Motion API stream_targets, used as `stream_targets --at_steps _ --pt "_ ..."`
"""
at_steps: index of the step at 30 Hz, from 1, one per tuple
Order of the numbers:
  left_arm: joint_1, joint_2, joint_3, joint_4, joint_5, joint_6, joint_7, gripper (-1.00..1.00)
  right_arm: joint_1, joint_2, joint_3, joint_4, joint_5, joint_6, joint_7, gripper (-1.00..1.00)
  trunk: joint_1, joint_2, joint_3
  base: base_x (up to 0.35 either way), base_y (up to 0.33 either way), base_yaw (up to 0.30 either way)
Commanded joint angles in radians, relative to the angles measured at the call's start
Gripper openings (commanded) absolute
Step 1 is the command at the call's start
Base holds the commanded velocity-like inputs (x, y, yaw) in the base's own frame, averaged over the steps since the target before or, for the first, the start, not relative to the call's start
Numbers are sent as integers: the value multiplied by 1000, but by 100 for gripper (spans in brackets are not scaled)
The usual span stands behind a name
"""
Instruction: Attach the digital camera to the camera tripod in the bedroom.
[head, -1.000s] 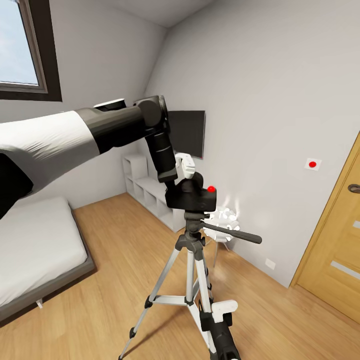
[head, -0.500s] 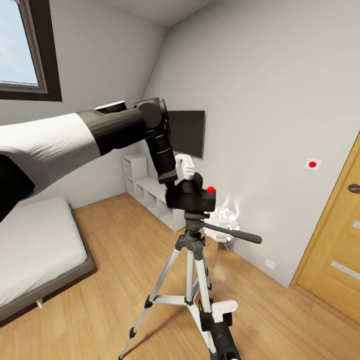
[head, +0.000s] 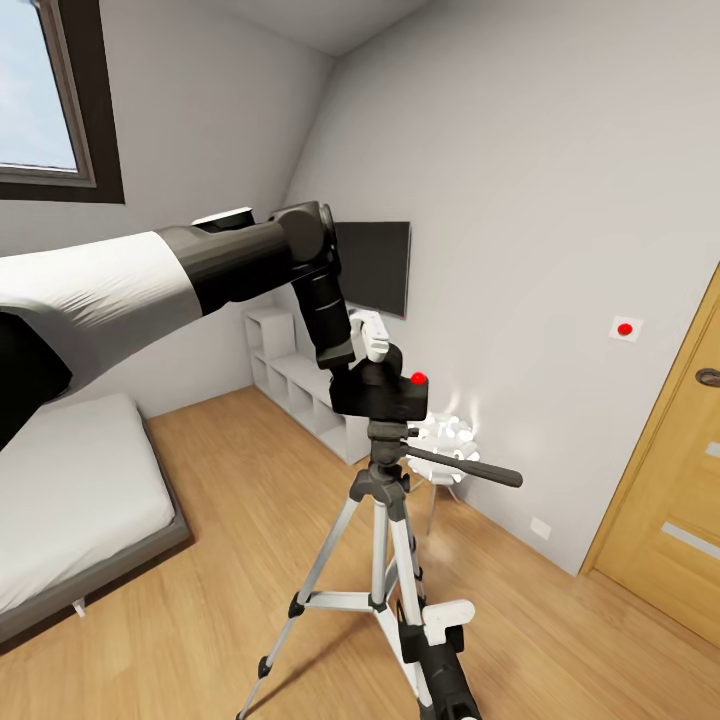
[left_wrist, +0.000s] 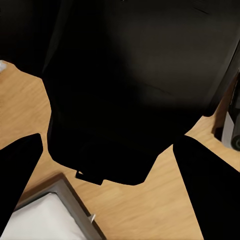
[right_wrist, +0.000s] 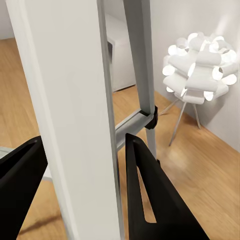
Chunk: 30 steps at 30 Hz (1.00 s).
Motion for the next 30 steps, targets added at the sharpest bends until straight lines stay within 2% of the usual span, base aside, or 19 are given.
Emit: stream_targets --at_steps 1,10,30 --pt "20 -1 -1 0 5 10 -1 -100 1 1 3 82 30 -23 5 -100 1 -1 -2 0 0 0" --pt "24 -13 -1 1 5 10 -1 -100 1 1 2 81 30 -23 5 -100 1 -1 -2 0 0 0" --pt "24 -5 4 -2 5 9 -1 -100 1 1 1 82 30 -23 5 -100 1 -1 -2 0 0 0"
